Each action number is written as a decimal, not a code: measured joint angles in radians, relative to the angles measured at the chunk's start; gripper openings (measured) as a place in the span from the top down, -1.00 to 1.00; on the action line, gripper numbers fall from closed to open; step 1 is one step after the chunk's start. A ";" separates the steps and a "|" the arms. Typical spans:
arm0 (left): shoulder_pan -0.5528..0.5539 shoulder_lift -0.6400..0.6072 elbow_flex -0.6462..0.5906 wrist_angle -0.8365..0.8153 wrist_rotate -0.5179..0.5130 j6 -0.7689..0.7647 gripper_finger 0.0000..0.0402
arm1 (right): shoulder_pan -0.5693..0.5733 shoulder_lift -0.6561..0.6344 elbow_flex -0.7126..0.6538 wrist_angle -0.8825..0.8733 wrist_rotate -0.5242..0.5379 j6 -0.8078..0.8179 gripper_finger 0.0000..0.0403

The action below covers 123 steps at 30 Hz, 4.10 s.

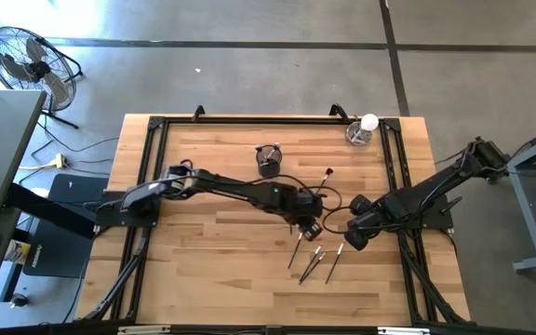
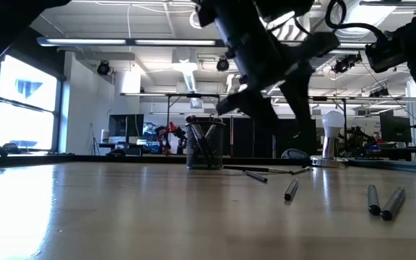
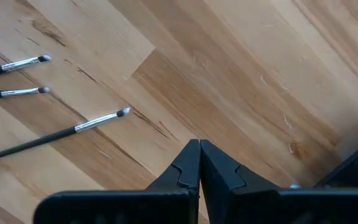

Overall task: Pick & Place Makeup Brushes
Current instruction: Put the small white make-up brush into the black container

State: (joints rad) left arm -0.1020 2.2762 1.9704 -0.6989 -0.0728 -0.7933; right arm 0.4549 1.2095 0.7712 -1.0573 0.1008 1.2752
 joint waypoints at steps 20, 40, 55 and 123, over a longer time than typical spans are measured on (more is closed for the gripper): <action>0.003 0.098 -0.001 0.017 0.025 -0.071 0.11 | 0.052 0.000 0.000 0.001 0.025 -0.026 0.97; -0.026 0.098 -0.002 -0.002 0.009 -0.160 0.43 | 0.052 0.000 0.000 0.029 0.039 -0.023 0.99; -0.023 0.098 -0.001 -0.049 0.063 -0.196 0.43 | 0.052 0.000 0.000 0.032 0.042 -0.025 0.98; -0.042 -1.225 -1.240 0.174 0.084 0.373 1.00 | -0.064 0.460 0.144 0.199 -0.181 0.846 0.50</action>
State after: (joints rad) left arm -0.1444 1.0508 0.7307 -0.5247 0.0116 -0.4205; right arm 0.3908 1.6691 0.9150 -0.8586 -0.0803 2.1216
